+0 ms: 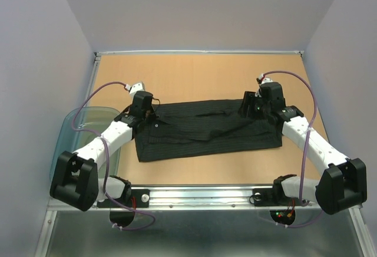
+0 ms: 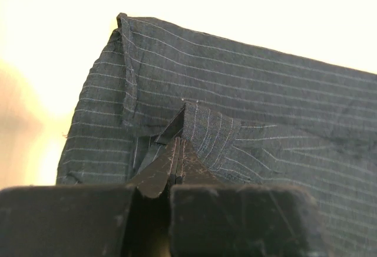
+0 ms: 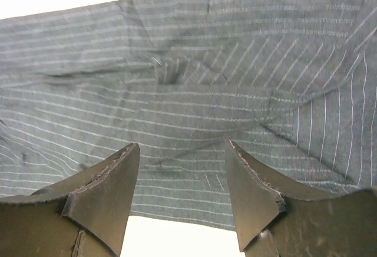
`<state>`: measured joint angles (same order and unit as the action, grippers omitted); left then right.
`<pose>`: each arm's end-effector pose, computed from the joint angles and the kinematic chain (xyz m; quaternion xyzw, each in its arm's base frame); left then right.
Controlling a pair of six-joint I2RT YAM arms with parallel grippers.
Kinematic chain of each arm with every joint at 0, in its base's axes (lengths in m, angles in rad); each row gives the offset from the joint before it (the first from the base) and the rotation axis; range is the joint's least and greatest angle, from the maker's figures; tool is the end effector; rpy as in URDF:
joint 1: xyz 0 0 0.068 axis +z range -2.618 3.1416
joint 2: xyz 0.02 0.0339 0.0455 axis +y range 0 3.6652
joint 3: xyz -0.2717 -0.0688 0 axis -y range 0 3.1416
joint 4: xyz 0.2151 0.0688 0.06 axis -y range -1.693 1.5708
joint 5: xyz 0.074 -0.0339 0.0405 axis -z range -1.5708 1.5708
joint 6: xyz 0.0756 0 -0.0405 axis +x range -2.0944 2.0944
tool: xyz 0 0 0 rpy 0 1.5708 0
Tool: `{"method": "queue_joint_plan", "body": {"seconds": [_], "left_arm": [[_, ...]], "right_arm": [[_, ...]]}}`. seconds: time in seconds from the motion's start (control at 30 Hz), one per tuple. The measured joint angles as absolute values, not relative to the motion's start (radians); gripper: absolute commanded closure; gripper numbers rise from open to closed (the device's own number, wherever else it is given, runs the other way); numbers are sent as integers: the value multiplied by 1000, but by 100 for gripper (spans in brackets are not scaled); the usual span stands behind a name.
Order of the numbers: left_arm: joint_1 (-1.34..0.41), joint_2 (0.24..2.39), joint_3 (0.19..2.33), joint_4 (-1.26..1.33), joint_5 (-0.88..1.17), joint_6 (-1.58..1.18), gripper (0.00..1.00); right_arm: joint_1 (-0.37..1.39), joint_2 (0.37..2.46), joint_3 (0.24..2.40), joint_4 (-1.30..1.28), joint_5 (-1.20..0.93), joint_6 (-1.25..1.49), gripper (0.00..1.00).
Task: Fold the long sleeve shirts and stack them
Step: Fold the shirt
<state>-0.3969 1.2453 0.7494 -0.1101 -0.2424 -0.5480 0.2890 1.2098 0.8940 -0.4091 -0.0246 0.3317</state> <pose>0.2579 -0.0884 0.2374 -0.1223 0.8726 -0.1142 0.4588 0.2478 0.0756 0.2587 0.0144 0.9117 0.1360 0.3874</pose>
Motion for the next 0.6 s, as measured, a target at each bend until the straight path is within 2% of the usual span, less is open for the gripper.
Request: {"method": "queue_joint_plan", "body": {"seconds": [0.37, 0.47, 0.6], "left_arm": [[-397, 1370, 759, -43, -303, -564, 100], [-397, 1379, 768, -41, -323, -553, 93], [-397, 1379, 770, -42, -347, -547, 92]], "right_arm": [[289, 1210, 850, -411, -23, 340, 35], [289, 1211, 848, -410, -32, 346, 35], [289, 1219, 838, -385, -63, 369, 35]]}}
